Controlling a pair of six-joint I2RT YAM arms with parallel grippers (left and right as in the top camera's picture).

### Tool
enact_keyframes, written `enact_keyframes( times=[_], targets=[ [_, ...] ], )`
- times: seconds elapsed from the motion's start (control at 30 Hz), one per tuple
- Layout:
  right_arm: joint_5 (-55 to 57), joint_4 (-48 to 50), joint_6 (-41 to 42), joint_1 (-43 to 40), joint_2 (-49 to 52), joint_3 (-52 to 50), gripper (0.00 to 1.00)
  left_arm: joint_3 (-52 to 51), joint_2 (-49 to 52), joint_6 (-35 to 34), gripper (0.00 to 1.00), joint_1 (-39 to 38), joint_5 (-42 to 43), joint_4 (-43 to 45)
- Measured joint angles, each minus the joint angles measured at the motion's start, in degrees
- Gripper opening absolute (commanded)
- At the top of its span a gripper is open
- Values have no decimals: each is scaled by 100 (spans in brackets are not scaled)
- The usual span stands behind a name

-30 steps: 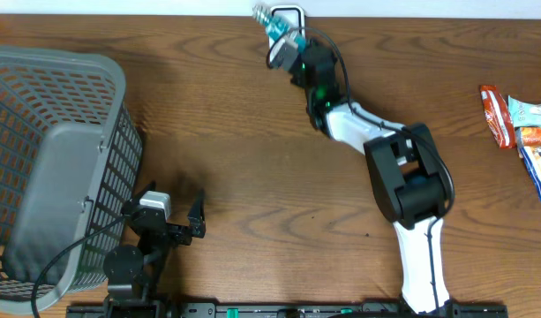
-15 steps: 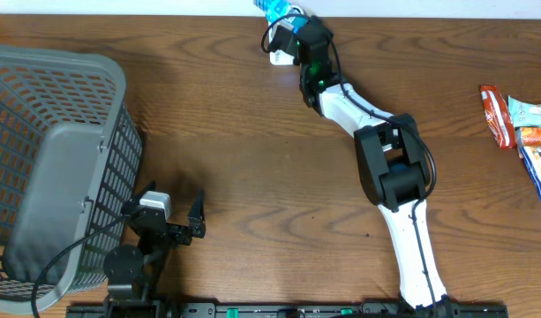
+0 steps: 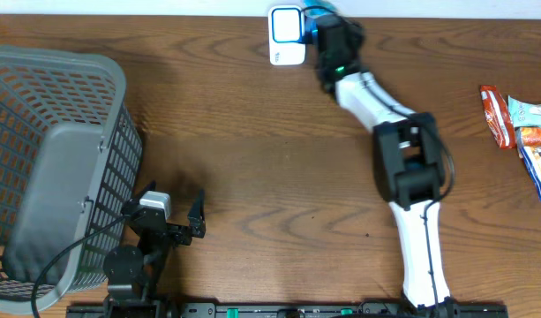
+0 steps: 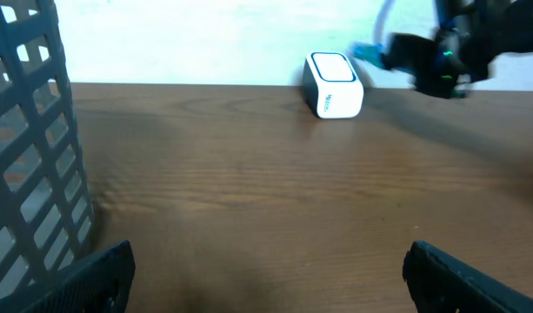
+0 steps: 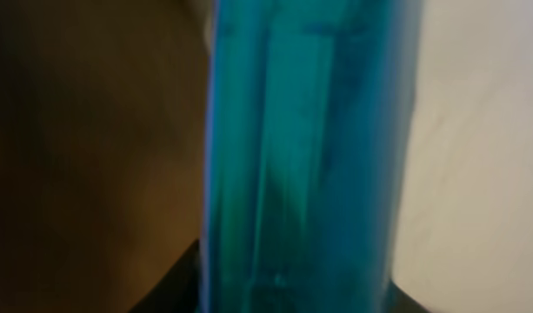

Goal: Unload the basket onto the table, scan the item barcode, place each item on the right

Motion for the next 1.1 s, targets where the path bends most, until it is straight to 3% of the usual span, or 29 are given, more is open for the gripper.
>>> enact_keyframes(
  times=[0.23,0.33,0.43,0.5,0.63,0.67,0.9,1.1],
  targets=[
    [61,-2417,1644,-1513,-225,15,1,0,0,2,98,0,2,0],
    [-157,-3095,2323,-2315,-227,2,2,0,0,2,98,0,2,0],
    [-459,-3388,2863,-2885,-243,-2,9,0,0,2,98,0,0,0],
    [-748,-3552,3187,-3191,-280,-2,32,0,0,0,98,0,0,0],
    [-1311,-3692,3746,-3515,-345,0,96,0,0,2,98,0,0,0],
    [-1390,-3679,3886,-3534,-404,4,99,0,0,2,98,0,0,0],
    [-1982,-3674,4634,-3416,-964,7,99,0,0,0,98,0,0,0],
    [-2531,-3720,5504,-3357,-2538,9,99,0,0,0,98,0,0,0]
  ],
)
